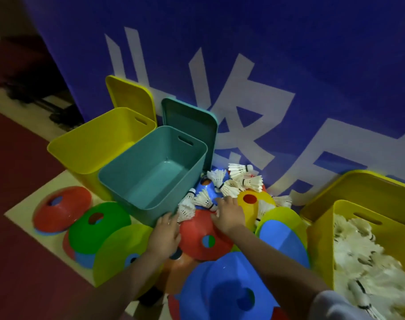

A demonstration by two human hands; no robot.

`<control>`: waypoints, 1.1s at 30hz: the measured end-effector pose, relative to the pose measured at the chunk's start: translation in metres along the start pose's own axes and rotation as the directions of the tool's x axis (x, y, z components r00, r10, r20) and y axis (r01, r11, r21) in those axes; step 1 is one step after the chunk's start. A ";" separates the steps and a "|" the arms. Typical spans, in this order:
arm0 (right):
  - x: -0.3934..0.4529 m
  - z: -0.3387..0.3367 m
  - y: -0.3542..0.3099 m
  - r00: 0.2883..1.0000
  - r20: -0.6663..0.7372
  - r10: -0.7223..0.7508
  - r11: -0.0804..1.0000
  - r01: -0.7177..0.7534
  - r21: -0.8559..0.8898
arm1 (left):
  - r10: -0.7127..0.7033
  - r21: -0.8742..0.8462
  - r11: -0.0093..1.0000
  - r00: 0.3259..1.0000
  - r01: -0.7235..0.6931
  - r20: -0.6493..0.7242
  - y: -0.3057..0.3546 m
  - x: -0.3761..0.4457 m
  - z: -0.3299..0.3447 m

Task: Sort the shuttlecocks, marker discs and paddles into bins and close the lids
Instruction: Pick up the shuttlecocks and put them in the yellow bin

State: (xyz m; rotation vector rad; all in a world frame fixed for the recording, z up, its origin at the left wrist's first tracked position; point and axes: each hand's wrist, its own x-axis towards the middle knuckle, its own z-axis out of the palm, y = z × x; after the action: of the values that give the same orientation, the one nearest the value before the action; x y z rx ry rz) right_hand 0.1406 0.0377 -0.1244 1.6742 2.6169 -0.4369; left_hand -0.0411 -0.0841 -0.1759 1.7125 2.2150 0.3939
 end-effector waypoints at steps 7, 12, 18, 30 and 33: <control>0.012 0.017 0.005 0.998 0.016 0.056 0.980 -0.052 -0.190 | -0.023 0.140 0.990 1.000 0.025 -0.016 -0.014 -0.005 0.008; 0.012 0.016 0.008 0.997 -0.011 0.079 0.986 -0.080 -0.149 | 0.019 0.194 0.981 0.994 0.002 -0.107 -0.019 -0.005 0.015; 0.003 0.005 0.027 0.997 -0.016 0.079 0.995 -0.078 0.067 | 0.085 0.203 0.978 0.986 -0.054 -0.144 -0.015 -0.008 0.019; -0.029 -0.001 0.045 0.993 -0.073 0.096 0.975 -0.079 0.208 | -0.083 0.168 0.979 0.976 0.118 -0.204 -0.025 -0.023 0.010; -0.033 -0.001 0.046 0.993 -0.078 0.087 0.974 -0.068 0.214 | -0.093 0.201 0.967 0.952 0.156 -0.293 -0.031 -0.031 0.009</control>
State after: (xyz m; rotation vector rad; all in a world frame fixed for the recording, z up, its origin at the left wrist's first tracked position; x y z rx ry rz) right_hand 0.1963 0.0268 -0.1289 1.8897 2.6342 -0.6763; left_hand -0.0577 -0.1213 -0.1939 1.6987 2.6472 0.3927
